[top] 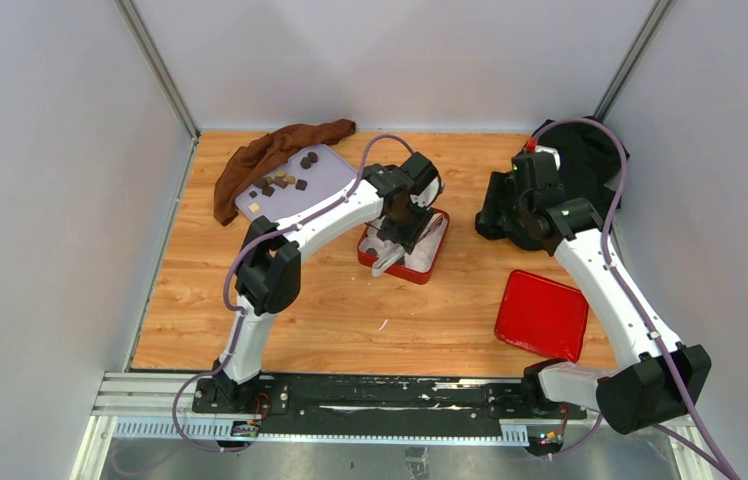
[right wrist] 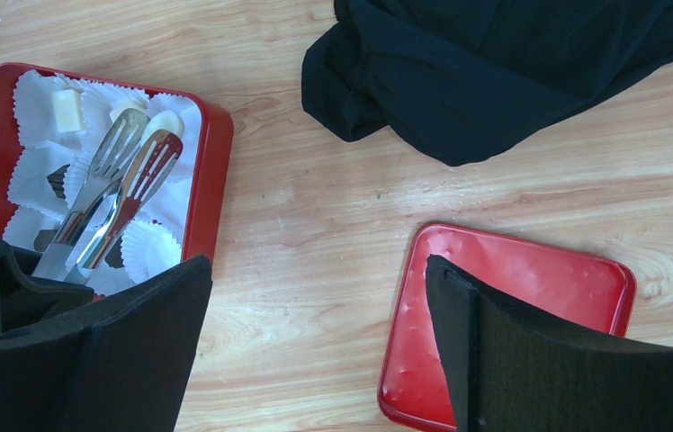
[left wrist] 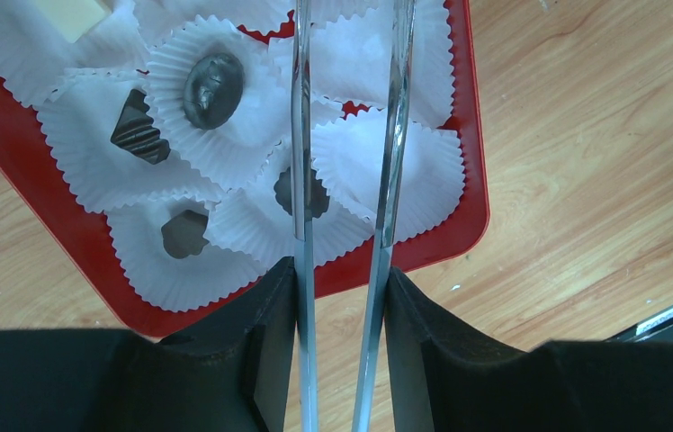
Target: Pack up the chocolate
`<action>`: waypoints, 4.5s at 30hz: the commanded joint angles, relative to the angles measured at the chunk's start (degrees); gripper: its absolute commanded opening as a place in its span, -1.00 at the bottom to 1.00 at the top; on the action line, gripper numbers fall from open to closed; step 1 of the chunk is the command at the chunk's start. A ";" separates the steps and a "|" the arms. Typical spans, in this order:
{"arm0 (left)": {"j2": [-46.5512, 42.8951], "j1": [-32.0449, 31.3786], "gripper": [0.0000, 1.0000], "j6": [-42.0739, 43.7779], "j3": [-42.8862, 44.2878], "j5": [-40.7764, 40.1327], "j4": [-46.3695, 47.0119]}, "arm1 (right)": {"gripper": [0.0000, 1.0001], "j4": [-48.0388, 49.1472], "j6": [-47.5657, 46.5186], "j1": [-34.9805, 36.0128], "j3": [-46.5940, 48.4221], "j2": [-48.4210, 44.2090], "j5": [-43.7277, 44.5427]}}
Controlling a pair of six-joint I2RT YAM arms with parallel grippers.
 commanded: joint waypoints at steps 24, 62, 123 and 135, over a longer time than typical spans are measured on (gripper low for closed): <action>-6.61 1.58 -0.22 1.79 1.59 -3.36 -0.61 | 0.85 -1.61 0.50 -0.47 -0.87 -2.19 1.33; -4.55 32.81 -0.07 2.81 -11.51 -13.78 0.01 | 0.85 -1.62 -0.96 -0.41 2.77 1.88 0.26; -20.02 4.15 -1.00 2.84 -17.91 -0.81 4.28 | 0.84 0.77 1.26 -0.46 0.70 1.94 -0.04; -9.93 -2.49 -0.98 1.40 -11.38 1.48 4.75 | 0.84 -0.77 0.29 -0.48 0.23 -0.56 0.80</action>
